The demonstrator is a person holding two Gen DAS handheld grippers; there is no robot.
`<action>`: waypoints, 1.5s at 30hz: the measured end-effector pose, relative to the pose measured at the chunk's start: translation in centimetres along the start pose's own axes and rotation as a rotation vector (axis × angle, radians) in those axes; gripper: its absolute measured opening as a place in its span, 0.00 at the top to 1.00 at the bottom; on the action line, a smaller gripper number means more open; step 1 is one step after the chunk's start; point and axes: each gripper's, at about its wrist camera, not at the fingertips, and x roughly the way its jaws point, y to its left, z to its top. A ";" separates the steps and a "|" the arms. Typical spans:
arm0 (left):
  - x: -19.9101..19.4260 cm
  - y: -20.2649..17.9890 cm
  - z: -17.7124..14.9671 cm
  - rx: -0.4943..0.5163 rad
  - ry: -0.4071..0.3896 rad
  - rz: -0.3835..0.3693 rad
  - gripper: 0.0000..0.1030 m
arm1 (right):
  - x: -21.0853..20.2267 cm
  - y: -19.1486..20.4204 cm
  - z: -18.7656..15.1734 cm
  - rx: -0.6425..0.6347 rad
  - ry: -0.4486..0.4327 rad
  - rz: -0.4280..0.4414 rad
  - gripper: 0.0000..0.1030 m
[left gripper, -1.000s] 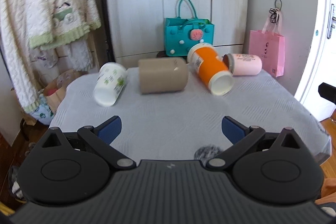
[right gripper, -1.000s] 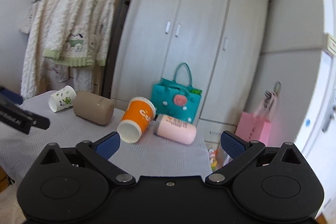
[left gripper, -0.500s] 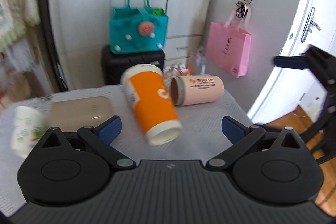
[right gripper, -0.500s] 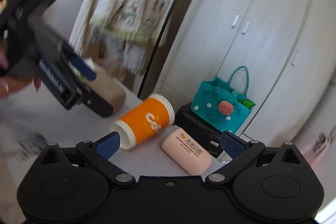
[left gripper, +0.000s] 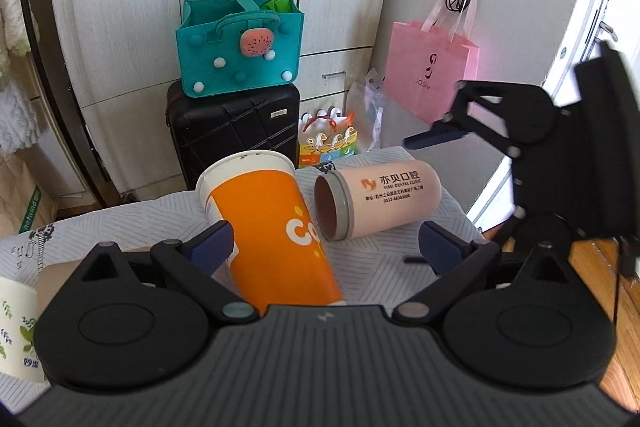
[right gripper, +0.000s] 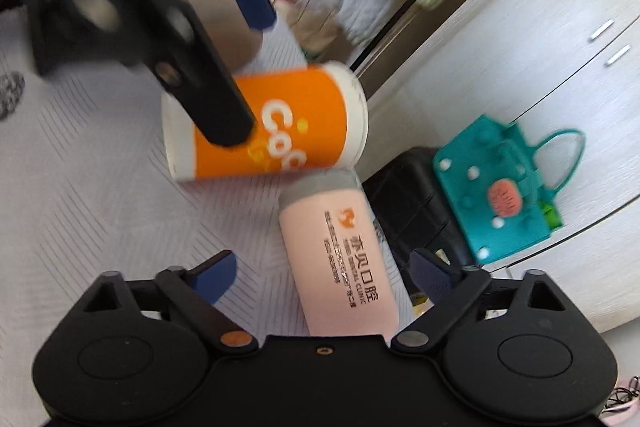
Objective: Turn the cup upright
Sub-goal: 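Move the right gripper toward the pink tumbler lying on its side, then close the right gripper around the body of the pink tumbler, then lift the pink tumbler with the right gripper and rotate it lid-up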
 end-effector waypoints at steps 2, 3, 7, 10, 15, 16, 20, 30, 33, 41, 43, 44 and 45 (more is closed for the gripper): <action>0.0 0.2 -0.2 -0.001 0.001 -0.008 0.03 | 1.1 -0.5 0.0 -0.004 0.024 0.017 0.12; -0.1 0.4 -0.2 -0.002 0.002 -0.014 0.03 | 1.7 -0.7 0.0 -0.012 0.034 0.024 0.12; -0.7 0.7 -0.8 -0.008 -0.003 -0.036 0.03 | 3.4 -1.7 -0.1 0.012 0.069 0.045 0.20; -1.2 0.9 -1.2 -0.010 -0.006 -0.034 0.03 | 4.2 -2.0 -0.1 0.072 0.087 0.057 0.30; -2.2 1.1 -1.8 -0.020 -0.014 -0.023 0.03 | 2.7 -1.6 -0.3 0.211 0.059 0.023 0.33; -2.5 1.1 -2.0 -0.024 -0.017 -0.025 0.03 | 2.0 -1.2 -0.3 0.228 0.053 0.016 0.33; -3.8 0.8 -3.0 -0.052 -0.030 -0.048 0.03 | -1.0 1.1 -0.2 0.248 0.053 -0.019 0.35; -8.8 0.1 -7.5 -0.058 -0.090 -0.060 0.03 | -6.7 7.7 0.0 0.382 -0.009 -0.200 0.35; -10.4 0.4 -8.8 -0.057 -0.099 -0.047 0.03 | -8.6 10.5 0.8 0.404 -0.070 -0.224 0.35; -15.4 2.7 -12.5 -0.074 -0.098 -0.016 0.03 | -10.5 18.4 5.0 0.390 -0.224 -0.208 0.35; -16.3 3.6 -13.3 -0.081 -0.095 -0.006 0.03 | -10.1 19.6 6.2 0.393 -0.265 -0.184 0.35; -16.7 4.0 -13.7 -0.090 -0.092 0.005 0.03 | -9.9 20.2 6.7 0.393 -0.281 -0.181 0.35; -16.9 4.4 -14.0 -0.095 -0.090 0.016 0.03 | -9.4 20.7 7.2 0.394 -0.293 -0.183 0.35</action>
